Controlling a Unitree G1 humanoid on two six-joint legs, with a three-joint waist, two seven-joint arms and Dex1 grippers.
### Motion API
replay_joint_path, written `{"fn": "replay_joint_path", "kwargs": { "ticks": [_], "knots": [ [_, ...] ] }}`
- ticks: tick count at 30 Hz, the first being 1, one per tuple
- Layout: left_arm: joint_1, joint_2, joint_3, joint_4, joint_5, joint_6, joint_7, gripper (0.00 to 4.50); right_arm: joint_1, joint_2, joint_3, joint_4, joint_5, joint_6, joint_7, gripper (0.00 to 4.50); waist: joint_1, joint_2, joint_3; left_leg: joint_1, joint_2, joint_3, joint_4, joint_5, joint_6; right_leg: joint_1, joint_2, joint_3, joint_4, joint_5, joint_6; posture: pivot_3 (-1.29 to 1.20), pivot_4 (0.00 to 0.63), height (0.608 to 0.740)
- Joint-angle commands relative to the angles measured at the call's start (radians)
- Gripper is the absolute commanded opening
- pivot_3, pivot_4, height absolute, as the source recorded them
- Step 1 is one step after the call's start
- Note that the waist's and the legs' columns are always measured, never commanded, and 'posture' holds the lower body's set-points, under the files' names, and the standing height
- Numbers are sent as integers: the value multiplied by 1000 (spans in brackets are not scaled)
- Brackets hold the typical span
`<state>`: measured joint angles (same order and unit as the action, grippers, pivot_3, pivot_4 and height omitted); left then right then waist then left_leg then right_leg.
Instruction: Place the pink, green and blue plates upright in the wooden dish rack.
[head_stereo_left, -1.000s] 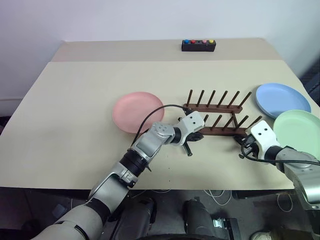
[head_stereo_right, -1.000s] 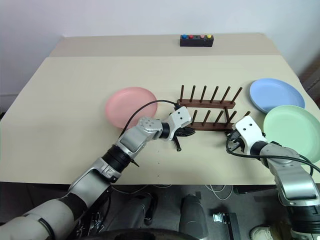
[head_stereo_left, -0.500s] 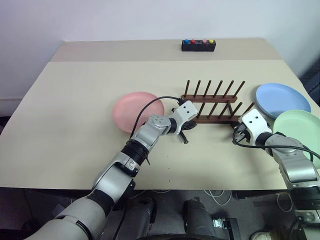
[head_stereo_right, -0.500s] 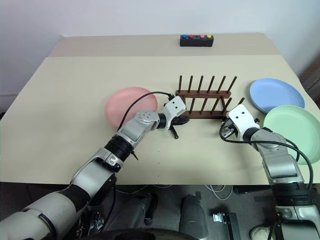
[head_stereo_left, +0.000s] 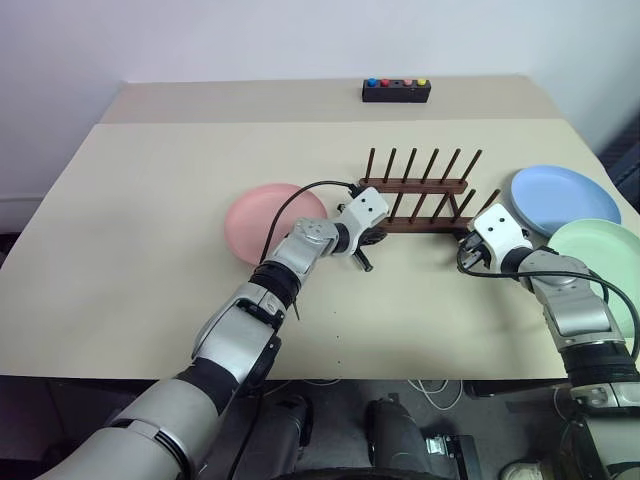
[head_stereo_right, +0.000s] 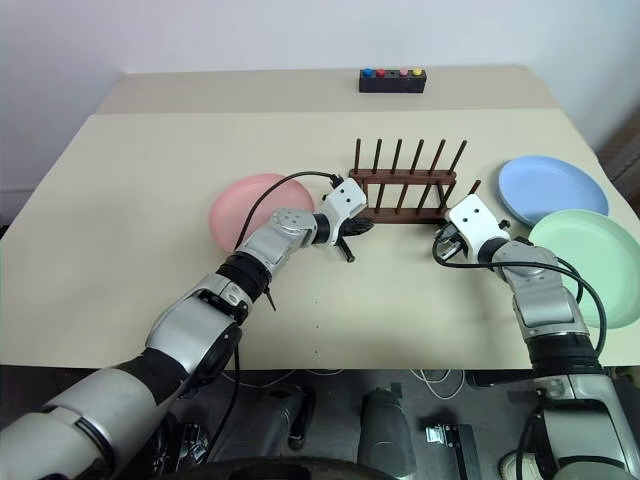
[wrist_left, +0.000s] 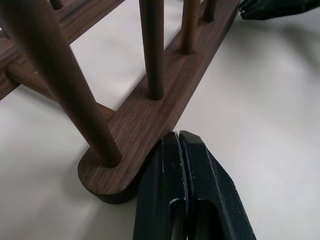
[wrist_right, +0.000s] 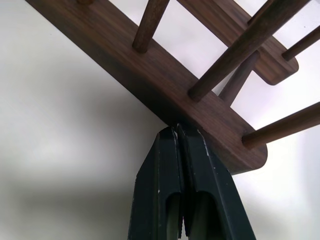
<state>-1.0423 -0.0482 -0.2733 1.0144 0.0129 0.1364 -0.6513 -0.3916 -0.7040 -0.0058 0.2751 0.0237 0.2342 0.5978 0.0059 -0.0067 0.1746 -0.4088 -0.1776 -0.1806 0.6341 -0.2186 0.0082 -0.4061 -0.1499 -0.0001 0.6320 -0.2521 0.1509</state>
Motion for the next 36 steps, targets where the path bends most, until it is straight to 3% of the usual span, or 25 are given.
{"fn": "replay_joint_path", "kwargs": {
  "ticks": [1, 14, 20, 26, 30, 33, 36],
  "knots": [
    [-19, -15, 6, 6, 24, -44, -3, 0, -35, 14, -8, 7, -5, -32, -3, 44, -1, 0, 0, 0, 0, 0, 0, 0, 0, 0, 0, 0, 0, 0, 0, 0, 150, 740],
    [-78, -7, 61, 79, 35, -84, 16, 0, -78, 18, -10, 74, -24, -72, 2, 44, -11, 0, 0, 0, 0, 0, 0, 0, 0, 0, 0, 0, 0, 0, 0, 0, 150, 740],
    [-64, -1, 62, 36, 31, -75, -63, 0, -31, 17, -46, -11, 35, -43, 40, 44, -18, 0, 0, 0, 0, 0, 0, 0, 0, 0, 0, 0, 0, 0, 0, 0, 150, 740],
    [-27, 33, 84, -128, -25, 20, -184, 0, 54, 6, -145, -227, 179, 64, 100, 44, -20, 0, 0, 0, 0, 0, 0, 0, 0, -1, 0, 0, 1, 0, 0, 0, 150, 740],
    [47, 83, 88, -387, -112, 211, -304, 0, 107, -21, -249, -376, 335, 186, 169, 44, -20, 0, 0, 0, 0, -1, 0, -1, 2, -1, 0, 0, 1, 0, 0, 0, 150, 740],
    [90, 135, 133, -612, -272, 472, -405, 862, 141, -34, -327, -483, 471, 290, 205, 856, -21, 0, 0, 0, 0, -1, 0, -3, 5, -1, 0, 0, 1, 0, 0, 0, 150, 740],
    [129, 224, 148, -782, -364, 622, -463, 2373, 168, -57, -384, -560, 545, 359, 208, 2305, -22, 1, 0, 0, 0, -2, 0, -3, 5, -1, 0, 0, 1, 0, 0, 0, 150, 740]
  ]
}}
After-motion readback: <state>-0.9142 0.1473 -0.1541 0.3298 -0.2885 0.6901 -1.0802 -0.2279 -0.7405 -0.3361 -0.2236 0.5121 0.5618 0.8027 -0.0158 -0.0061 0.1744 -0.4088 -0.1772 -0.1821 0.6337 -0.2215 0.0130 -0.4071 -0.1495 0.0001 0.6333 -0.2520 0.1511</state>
